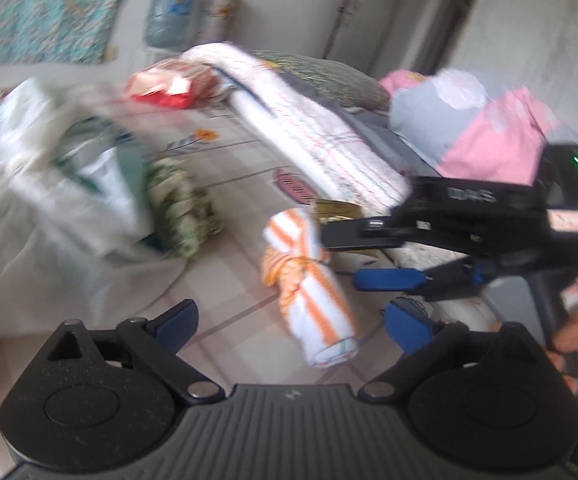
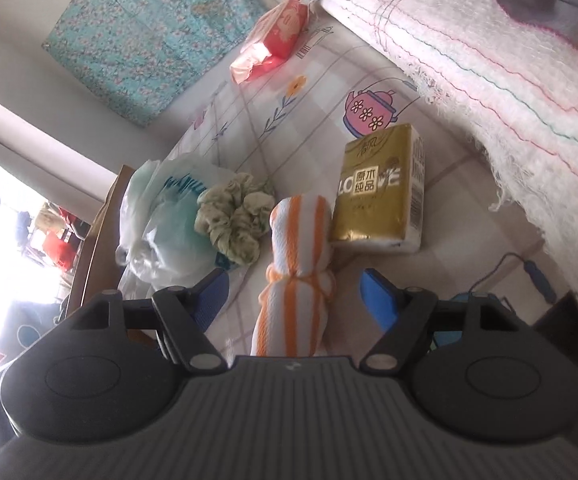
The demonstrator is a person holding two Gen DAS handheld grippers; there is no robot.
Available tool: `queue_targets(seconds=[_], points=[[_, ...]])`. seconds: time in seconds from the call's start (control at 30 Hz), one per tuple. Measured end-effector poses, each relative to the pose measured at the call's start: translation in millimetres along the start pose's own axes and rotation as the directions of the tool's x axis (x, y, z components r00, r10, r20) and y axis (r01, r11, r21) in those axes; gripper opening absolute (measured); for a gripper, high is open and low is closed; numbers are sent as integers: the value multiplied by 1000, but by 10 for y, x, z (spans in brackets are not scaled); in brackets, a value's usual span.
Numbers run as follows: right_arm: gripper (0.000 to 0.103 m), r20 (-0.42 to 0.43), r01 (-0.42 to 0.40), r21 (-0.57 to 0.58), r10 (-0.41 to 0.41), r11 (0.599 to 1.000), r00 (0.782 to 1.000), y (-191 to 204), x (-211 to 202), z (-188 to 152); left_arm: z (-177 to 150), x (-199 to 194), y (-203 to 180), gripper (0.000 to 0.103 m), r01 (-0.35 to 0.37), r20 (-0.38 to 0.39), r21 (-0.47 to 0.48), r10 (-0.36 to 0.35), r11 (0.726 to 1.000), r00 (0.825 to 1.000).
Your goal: Organize soft objects
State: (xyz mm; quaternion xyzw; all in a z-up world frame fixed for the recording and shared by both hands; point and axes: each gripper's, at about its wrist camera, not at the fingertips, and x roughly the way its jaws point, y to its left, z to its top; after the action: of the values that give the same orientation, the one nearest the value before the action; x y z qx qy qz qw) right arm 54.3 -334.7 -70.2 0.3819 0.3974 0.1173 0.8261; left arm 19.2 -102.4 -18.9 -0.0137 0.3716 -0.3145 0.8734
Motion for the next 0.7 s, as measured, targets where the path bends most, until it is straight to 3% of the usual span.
queue_targets(seconds=[0.1,0.23,0.4,0.53,0.7], points=[[71,-3,8,8,-8,1000,1000,-27,91,24,14,129,-112,93,-19,-14,68,20,998,1000],[61,-20,16,24,-15,1000,1000,-41,223,35,16,324,-174,77,-47,-49,117,53,992,997],[53,-28,-3,26,3,1000,1000,-34,289,11,0,502,-110,64,-21,-105,51,27,998,994],[50,-39,-24,39,26,999,999,-35,323,-15,7,503,-95,47,-24,-93,43,28,999,995],[43,-46,-42,77,45,996,998,-72,312,-50,3,423,-71,43,-35,-70,31,37,999,997]])
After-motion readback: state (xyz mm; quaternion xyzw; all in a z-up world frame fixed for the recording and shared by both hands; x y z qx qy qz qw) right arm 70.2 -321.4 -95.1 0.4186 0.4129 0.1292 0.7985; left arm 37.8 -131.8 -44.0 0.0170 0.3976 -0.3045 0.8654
